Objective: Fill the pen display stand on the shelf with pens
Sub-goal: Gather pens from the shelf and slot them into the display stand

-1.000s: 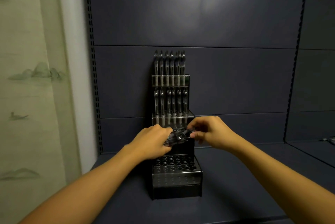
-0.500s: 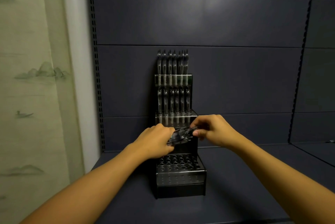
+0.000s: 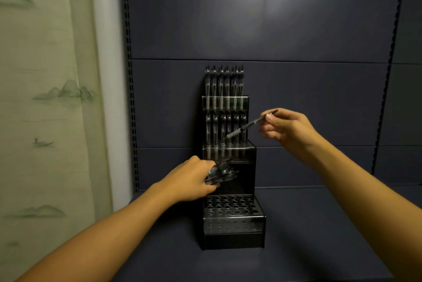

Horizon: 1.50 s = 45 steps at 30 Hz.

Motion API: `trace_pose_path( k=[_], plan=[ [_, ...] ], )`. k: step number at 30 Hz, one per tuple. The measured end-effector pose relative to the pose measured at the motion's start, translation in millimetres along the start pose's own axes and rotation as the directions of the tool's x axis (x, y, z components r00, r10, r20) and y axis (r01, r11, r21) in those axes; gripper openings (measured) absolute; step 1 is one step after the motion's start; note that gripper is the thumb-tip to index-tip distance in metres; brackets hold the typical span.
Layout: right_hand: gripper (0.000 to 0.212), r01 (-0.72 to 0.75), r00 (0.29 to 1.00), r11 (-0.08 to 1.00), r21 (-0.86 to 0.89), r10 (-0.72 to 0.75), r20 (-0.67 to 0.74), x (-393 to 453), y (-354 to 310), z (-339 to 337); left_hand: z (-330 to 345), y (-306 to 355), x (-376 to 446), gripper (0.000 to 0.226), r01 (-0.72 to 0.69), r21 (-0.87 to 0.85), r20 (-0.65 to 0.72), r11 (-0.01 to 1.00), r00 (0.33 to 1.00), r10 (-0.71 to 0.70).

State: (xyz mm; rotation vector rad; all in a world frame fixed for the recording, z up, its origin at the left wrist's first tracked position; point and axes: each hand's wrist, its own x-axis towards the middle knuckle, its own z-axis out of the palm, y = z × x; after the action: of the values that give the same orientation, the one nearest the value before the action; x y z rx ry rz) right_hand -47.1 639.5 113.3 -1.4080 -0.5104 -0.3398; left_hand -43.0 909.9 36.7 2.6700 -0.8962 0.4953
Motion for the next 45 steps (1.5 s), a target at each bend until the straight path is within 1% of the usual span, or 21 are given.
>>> trace_pose_path(
  k=[2, 5, 7, 11, 15, 18, 24, 27, 29, 31, 33, 35, 39, 45],
  plan=[
    [0.011, -0.006, 0.999, 1.0, 0.028, 0.006, -0.032, 10.2, -6.9, 9.7, -0.1, -2.5, -0.6, 0.026, 0.005, 0.003, -0.002, 1.0, 1.0, -0.005],
    [0.016, -0.015, 0.993, 1.0, 0.022, 0.017, -0.113, 27.3, -15.3, 25.7, 0.8, -4.0, -2.0, 0.026, 0.008, 0.017, 0.002, 1.0, 1.0, -0.009],
    [0.023, -0.026, 0.985, 0.999, -0.042, 0.018, -0.173, 38.9, -16.6, 34.3, 1.2, -4.0, -2.6, 0.021, 0.008, 0.023, 0.005, 1.0, 1.0, -0.008],
    [0.02, -0.038, 0.978, 0.963, -0.266, -0.019, -0.21, 56.4, -9.6, 47.9, 0.1, -3.9, -2.6, 0.02, 0.008, 0.029, -0.002, 1.0, 1.0, -0.008],
    [0.028, -0.072, 0.98, 0.921, -0.383, -0.007, -0.201, 67.2, -1.3, 58.2, -1.6, -4.1, -2.5, 0.018, 0.01, 0.027, -0.016, 1.0, 1.0, -0.009],
    [0.034, -0.087, 0.984, 0.901, -0.425, 0.011, -0.178, 70.4, 1.4, 65.7, -2.4, -5.6, -2.5, 0.018, 0.008, 0.022, -0.016, 1.0, 1.0, -0.008],
    [0.038, -0.055, 0.992, 0.819, -0.571, -0.019, -0.123, 68.5, 3.0, 77.4, 0.4, -10.7, -4.0, 0.018, 0.013, 0.026, -0.005, 1.0, 1.0, -0.012],
    [0.039, -0.042, 0.992, 0.794, -0.607, -0.038, -0.118, 67.4, 5.0, 81.1, 1.5, -12.0, -4.5, 0.023, 0.003, 0.027, 0.0, 1.0, 1.0, -0.003],
    [0.037, -0.041, 0.991, 0.785, -0.618, -0.046, -0.124, 67.5, 4.3, 82.8, 1.8, -12.5, -4.7, 0.025, 0.003, 0.027, 0.0, 1.0, 1.0, -0.003],
    [0.029, -0.032, 0.992, 0.768, -0.64, -0.052, -0.113, 66.2, 3.5, 85.3, 2.2, -13.3, -4.7, 0.026, 0.006, 0.021, -0.004, 1.0, 1.0, -0.006],
    [0.019, -0.022, 0.994, 0.723, -0.69, -0.056, -0.09, 63.0, 4.6, 87.9, 3.0, -14.5, -4.9, 0.025, 0.007, 0.012, -0.009, 1.0, 1.0, -0.007],
    [0.015, -0.017, 0.995, 0.674, -0.738, -0.059, -0.078, 59.3, 8.6, 90.7, 4.3, -16.2, -5.2, 0.023, 0.008, 0.006, -0.015, 1.0, 1.0, -0.007],
    [0.014, -0.026, 0.991, 0.617, -0.786, -0.085, -0.1, 55.9, 18.2, 93.8, 7.4, -21.0, -5.1, 0.021, 0.006, -0.039, -0.035, 0.999, 0.999, -0.008],
    [0.022, -0.06, 0.99, 0.534, -0.843, -0.078, -0.121, 51.5, 24.9, 93.2, 8.2, -24.8, -5.1, 0.025, -0.005, -0.104, -0.077, 0.995, 0.997, -0.003]
  ],
)
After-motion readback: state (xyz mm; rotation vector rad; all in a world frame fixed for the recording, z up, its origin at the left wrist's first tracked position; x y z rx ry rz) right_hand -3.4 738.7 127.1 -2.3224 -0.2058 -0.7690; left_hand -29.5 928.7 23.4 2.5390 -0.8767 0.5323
